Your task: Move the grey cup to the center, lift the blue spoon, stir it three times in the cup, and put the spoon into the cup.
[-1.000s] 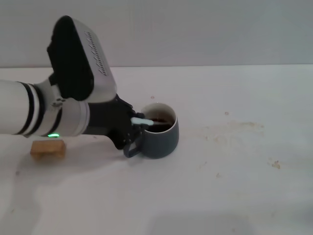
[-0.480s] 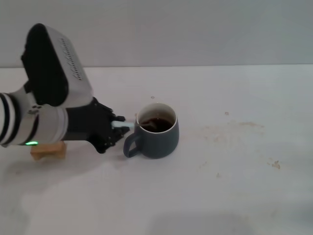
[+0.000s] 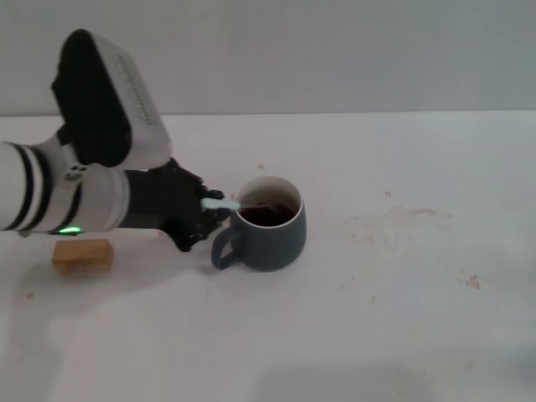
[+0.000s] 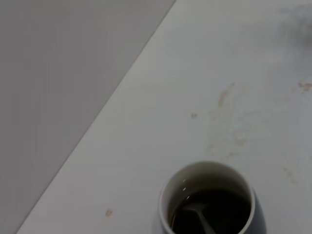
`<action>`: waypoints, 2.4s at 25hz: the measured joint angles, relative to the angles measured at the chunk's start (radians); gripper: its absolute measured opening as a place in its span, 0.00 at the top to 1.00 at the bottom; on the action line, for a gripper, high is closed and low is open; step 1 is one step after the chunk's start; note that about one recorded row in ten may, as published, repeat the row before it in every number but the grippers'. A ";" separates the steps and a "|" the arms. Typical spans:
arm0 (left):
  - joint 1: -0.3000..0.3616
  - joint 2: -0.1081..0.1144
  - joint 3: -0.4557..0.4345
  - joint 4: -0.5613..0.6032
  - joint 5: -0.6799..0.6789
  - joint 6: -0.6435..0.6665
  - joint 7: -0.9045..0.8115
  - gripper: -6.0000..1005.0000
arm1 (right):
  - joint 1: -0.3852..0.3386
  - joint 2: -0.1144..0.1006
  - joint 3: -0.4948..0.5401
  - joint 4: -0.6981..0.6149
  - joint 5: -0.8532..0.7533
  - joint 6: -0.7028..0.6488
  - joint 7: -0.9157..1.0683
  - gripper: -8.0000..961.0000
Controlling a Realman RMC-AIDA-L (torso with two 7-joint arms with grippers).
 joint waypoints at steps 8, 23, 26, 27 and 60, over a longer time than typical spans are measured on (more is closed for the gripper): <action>-0.042 -0.002 0.074 0.016 -0.036 0.026 0.001 0.82 | -0.001 0.000 0.000 0.000 0.000 0.000 0.000 0.99; 0.034 0.003 0.009 -0.048 -0.032 -0.017 0.000 0.82 | 0.004 0.000 0.000 0.000 0.000 0.000 0.000 0.99; 0.018 0.002 -0.005 -0.028 -0.032 -0.009 0.007 0.82 | 0.004 0.000 0.000 0.000 0.000 0.000 0.000 0.99; -0.001 0.002 -0.013 -0.005 -0.031 -0.001 0.013 0.82 | 0.004 0.000 0.000 0.000 0.000 0.000 0.000 0.99; 0.247 0.001 0.497 -0.002 -0.069 1.584 -0.037 0.22 | -0.004 -0.001 0.000 0.003 0.000 -0.002 0.000 0.99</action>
